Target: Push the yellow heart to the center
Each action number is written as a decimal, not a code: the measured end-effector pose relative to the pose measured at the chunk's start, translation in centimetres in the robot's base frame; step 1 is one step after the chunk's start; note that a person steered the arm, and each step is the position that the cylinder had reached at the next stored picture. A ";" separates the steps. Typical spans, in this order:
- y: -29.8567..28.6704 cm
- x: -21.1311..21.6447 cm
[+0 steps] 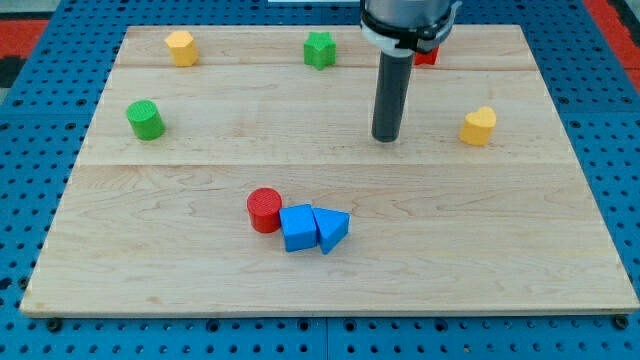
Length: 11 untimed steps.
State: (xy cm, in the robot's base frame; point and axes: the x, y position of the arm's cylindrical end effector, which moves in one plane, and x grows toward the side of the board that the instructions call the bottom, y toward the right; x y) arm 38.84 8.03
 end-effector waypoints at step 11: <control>-1.7 1.8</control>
